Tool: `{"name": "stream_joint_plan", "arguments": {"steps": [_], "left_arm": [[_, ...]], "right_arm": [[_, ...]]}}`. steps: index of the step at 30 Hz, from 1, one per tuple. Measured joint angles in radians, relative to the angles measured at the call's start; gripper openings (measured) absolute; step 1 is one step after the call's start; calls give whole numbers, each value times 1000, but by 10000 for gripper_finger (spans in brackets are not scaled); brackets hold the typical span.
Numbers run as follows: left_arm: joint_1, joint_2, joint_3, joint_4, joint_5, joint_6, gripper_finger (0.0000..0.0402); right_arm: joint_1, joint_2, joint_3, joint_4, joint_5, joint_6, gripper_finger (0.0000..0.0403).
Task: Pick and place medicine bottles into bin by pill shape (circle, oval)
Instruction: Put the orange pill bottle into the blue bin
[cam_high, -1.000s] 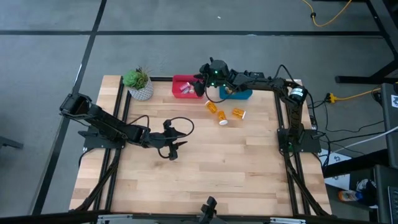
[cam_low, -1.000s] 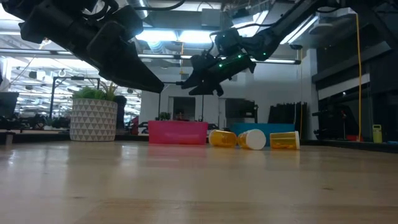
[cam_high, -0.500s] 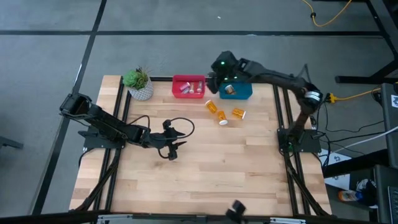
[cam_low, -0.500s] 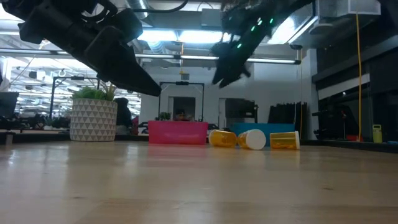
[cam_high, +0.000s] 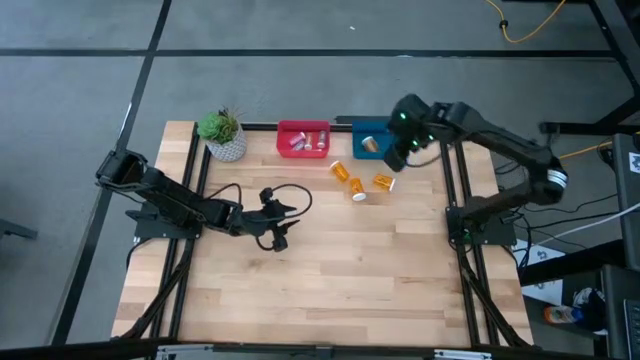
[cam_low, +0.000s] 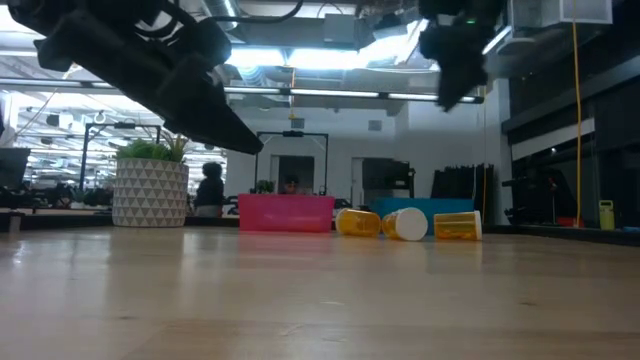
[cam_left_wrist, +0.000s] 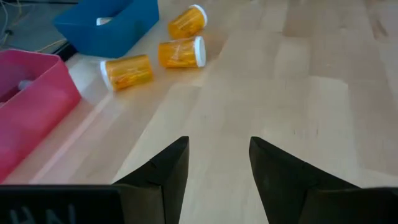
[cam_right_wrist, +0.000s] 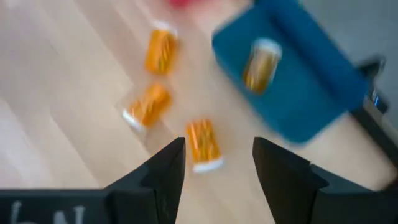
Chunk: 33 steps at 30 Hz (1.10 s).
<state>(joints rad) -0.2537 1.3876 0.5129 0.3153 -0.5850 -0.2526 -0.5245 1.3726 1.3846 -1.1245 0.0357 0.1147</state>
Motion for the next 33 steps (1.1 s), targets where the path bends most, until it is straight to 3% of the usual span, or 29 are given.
{"name": "stream_joint_plan", "arguments": {"steps": [6,16,33], "left_arm": [[23,0,0,0,0,2,163],[38,0,0,0,0,19,163],[37,0,0,-1,2,24,163]], "right_arm": [[32,-151,-252,57,0,168,189],[39,-201,-639,530,0,197,189],[39,-202,-672,775,-1,219,200]]}}
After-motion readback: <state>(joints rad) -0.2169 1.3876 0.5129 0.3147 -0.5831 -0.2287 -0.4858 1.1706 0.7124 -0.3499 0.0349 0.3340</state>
